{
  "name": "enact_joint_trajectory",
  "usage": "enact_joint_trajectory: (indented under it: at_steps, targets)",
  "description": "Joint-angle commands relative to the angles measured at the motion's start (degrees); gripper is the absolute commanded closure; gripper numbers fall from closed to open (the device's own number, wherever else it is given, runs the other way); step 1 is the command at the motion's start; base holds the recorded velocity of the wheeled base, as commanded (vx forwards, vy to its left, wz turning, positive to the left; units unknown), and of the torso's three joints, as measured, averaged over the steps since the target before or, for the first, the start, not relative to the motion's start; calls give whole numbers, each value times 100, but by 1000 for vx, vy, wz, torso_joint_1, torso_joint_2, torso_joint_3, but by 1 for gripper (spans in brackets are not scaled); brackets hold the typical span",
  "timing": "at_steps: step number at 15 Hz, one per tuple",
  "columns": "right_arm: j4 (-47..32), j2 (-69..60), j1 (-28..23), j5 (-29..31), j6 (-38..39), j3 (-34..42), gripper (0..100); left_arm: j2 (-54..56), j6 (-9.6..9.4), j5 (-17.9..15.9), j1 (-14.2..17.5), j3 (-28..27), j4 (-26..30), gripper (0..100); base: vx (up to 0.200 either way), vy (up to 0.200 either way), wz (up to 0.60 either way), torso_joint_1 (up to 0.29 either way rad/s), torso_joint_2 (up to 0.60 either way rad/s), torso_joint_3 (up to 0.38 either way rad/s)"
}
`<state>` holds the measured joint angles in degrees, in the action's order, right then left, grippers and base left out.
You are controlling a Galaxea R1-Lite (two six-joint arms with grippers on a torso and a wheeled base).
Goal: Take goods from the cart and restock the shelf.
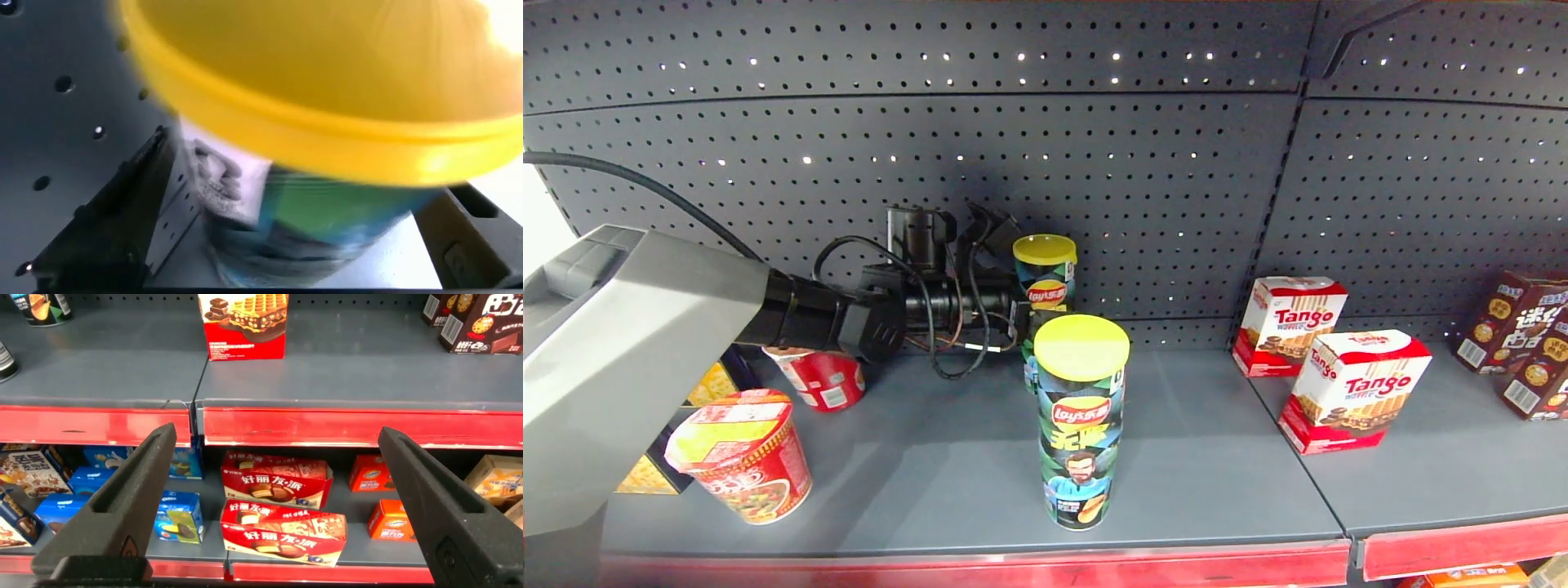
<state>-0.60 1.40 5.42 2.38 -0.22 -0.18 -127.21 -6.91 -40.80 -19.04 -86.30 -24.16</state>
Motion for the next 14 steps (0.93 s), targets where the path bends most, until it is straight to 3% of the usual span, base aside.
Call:
enact_joint_trajectory:
  at_steps: [1, 7, 12, 14]
  targets:
    - [-2, 9, 2, 0, -4, 1, 0, 47, -3, 2, -3, 78, -10, 0, 0, 0, 0, 0, 0, 0]
    - [-2, 9, 2, 0, 4, 1, 0, 328, -3, 2, 85, 473, -168, 0, 0, 0, 0, 0, 0, 0]
    - [-2, 9, 2, 0, 4, 1, 0, 794, -21, 2, 463, 922, -185, 0, 0, 0, 0, 0, 0, 0]
    - [-2, 9, 2, 0, -4, 1, 0, 935, -188, -7, 586, 1106, -185, 0, 0, 0, 0, 0, 0, 0]
